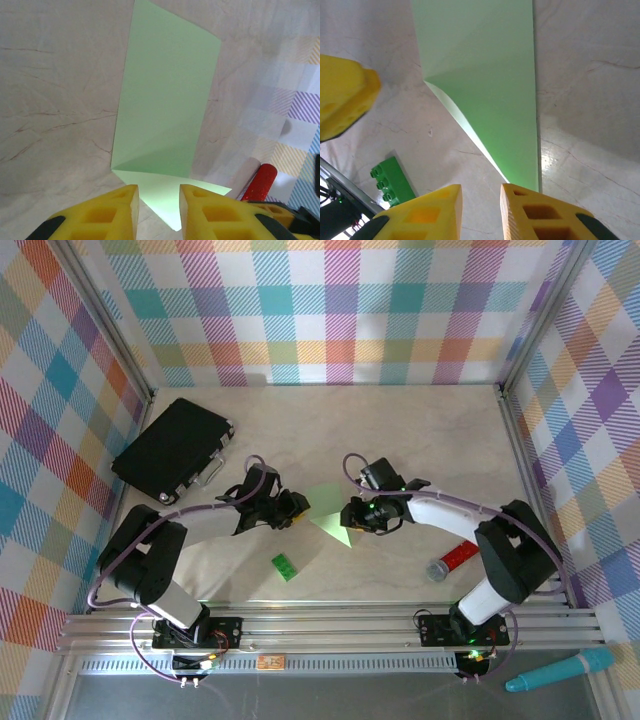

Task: Fold a paper plane with a square sheet of paper (pick it up from the middle)

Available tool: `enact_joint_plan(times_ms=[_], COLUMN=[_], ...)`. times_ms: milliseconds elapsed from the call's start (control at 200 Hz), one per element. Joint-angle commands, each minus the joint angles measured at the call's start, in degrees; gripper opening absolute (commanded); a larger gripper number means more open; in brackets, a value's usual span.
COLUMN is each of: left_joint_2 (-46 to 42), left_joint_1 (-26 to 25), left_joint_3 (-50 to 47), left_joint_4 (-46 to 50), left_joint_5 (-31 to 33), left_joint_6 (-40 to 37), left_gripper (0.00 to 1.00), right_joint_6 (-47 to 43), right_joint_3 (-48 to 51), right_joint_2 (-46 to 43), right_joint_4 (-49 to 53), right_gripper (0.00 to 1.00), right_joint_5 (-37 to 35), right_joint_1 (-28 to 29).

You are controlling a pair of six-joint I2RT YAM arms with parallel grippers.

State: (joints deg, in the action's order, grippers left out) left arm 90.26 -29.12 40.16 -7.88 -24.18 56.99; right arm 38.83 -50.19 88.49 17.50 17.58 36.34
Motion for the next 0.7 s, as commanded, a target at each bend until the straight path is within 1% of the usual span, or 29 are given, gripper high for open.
enact_joint_plan(times_ms=[0, 210, 370, 525, 615, 695], left_joint_2=[1.86, 4.02, 4.48, 5.41, 5.45, 5.45], left_joint_1=[-1.24, -1.64, -1.66, -1.73, -1.72, -1.73], left_joint_3=[-0.70, -1.31, -1.67, -1.59, -1.43, -1.23], left_joint_4=[-3.16, -5.29, -5.14, -5.04, -4.66, -3.86], left_joint_5=[-1.15, -0.96, -0.51, -0.95, -0.83, -0.62], left_joint_6=[1.96, 3.72, 3.70, 3.63, 3.55, 3.30], left_gripper=[0.27, 0.27, 0.28, 0.28, 0.29, 0.30], right_joint_6=[1.55, 0.59, 1.41, 2.39, 2.97, 3.42], right_joint_3=[0.76, -1.60, -3.32, -3.71, -3.34, -2.71], right_joint_2=[-2.22, 2.70, 6.81, 10.08, 11.04, 11.57], right_joint_4=[-2.68, -2.98, -3.60, -4.84, -5.27, -5.36], right_gripper=[0.26, 0.22, 0.22, 0.22, 0.23, 0.27], right_joint_5=[-0.98, 1.81, 0.79, 1.64, 2.01, 2.15], right_joint_1=[0.42, 1.98, 1.67, 0.89, 0.52, 0.06])
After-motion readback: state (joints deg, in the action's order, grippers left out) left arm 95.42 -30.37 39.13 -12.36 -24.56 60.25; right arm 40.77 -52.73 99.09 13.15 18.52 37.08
